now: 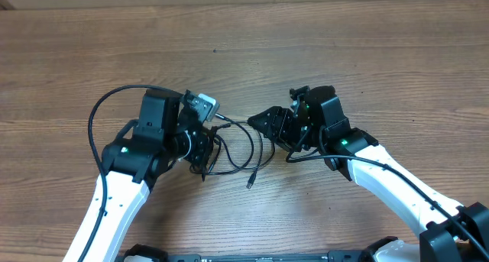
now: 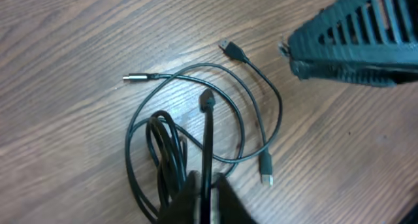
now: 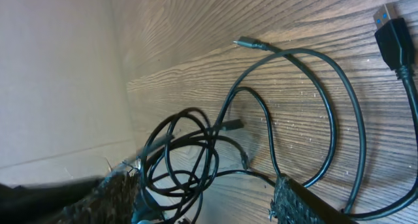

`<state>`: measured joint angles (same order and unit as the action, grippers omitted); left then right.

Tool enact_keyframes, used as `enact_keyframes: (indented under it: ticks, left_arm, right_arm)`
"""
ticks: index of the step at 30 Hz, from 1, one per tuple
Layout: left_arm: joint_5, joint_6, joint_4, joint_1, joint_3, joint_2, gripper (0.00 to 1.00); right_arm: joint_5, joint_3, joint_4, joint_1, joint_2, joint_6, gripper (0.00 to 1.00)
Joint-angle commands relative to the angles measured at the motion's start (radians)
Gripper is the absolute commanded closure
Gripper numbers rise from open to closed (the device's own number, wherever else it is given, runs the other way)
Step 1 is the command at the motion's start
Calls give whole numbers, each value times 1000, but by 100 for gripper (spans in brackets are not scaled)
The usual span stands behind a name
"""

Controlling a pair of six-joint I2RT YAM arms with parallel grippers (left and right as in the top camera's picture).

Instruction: Untangle cables

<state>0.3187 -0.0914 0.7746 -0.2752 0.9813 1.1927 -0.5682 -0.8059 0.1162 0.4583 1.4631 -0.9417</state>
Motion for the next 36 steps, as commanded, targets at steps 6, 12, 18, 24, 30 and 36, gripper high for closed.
enact_keyframes:
  ticks: [6,12,18,24,30,36]
  left_arm:
    - [-7,73,40,-5,20,114,64]
    - [-3,109,98,-5,20,187,64]
    - [-4,118,145,-6,20,216,72]
    - [-4,118,153,-6,20,216,75]
    - [-4,119,153,-6,20,216,79]
    - [-4,119,156,-6,20,216,80]
  right_arm:
    - [13,-13,-1,-2,-21,8,34]
    - [17,-13,-1,-1,-21,8,33]
    - [17,-13,-1,-2,-21,8,33]
    - [18,-13,-1,-1,-20,9,33]
    - [18,-13,-1,-2,-19,9,33]
    - [17,-13,-1,-2,-19,9,33]
